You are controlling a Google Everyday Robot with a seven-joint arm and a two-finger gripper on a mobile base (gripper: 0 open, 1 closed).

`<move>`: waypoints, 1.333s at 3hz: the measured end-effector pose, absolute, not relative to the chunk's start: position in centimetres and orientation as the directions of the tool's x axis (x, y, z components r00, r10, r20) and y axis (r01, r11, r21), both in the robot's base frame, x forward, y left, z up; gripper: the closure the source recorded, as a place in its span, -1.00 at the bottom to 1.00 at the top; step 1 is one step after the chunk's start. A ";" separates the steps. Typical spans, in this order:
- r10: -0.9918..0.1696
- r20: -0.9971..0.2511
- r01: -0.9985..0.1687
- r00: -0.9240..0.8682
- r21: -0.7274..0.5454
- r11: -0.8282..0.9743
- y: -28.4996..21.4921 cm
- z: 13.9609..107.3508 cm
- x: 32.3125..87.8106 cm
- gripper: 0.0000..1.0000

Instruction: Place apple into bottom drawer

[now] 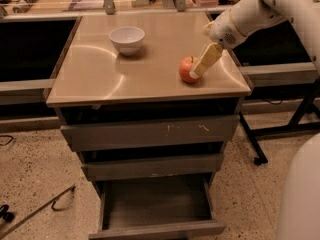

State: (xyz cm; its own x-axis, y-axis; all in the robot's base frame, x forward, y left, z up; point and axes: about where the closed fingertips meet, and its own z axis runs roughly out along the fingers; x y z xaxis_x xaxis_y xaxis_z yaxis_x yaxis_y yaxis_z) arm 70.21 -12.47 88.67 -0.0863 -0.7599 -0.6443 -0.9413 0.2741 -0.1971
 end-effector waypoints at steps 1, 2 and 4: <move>-0.755 -0.648 -0.951 -0.104 -0.158 0.267 -11.8 86.7 70.5 -1.00; -0.754 -0.646 -0.957 -0.115 -0.132 0.259 -11.4 85.4 70.4 -1.00; -0.747 -0.654 -0.960 -0.119 -0.116 0.255 -11.0 84.5 70.3 -0.23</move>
Offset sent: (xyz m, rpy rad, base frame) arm 0.0002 0.0111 -0.0456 0.0137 0.0933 0.0218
